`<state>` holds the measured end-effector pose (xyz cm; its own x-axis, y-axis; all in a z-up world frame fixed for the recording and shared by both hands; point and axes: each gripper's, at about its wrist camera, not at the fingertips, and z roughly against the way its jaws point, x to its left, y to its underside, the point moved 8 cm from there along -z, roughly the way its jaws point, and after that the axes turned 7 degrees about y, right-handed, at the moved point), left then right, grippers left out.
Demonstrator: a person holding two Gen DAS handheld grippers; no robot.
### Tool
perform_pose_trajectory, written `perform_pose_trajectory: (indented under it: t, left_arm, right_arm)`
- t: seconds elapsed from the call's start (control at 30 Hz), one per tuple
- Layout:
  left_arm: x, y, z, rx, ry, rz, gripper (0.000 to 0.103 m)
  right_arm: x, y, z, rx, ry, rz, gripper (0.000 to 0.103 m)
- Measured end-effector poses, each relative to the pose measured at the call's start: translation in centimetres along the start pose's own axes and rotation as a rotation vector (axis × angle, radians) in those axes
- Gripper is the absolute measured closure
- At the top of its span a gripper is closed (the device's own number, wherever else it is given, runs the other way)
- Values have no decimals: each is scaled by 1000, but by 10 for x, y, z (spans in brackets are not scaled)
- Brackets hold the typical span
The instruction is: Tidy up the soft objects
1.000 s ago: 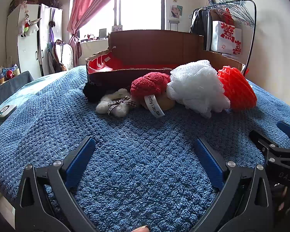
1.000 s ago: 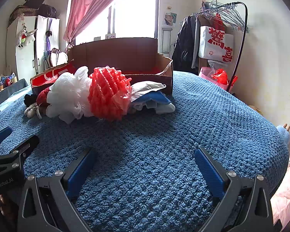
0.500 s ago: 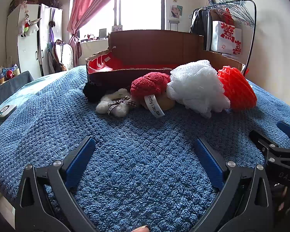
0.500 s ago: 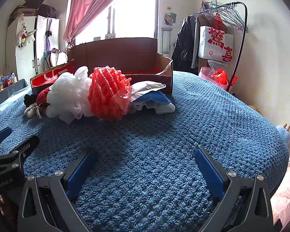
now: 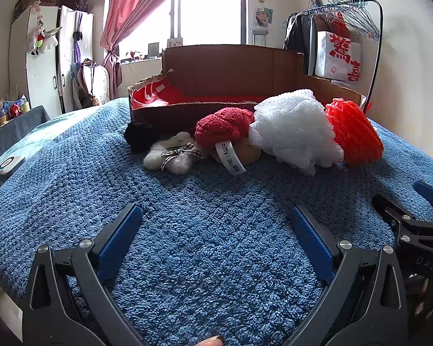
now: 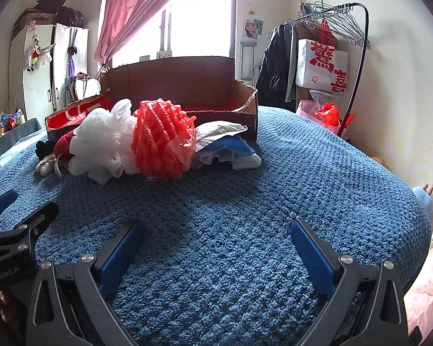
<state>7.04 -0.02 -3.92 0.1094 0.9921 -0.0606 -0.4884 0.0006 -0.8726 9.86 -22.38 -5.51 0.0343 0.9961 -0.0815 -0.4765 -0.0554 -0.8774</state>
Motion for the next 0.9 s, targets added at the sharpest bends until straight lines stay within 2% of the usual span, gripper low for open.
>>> perform_pose_trajectory:
  t: [0.3,0.6,0.9]
  left_arm:
    - [-1,-2,-6,17,10,0,0]
    - [-1,-22,-3,-13,40,-23,0]
    - [4,-51,-4,-28,33,-32,0]
  right_arm:
    - [4,4,2,15,-13,0,0]
    - [-6,-27,5,-10,-46,-21,0]
    - [-10,-58,1,-38,-66,-23,0]
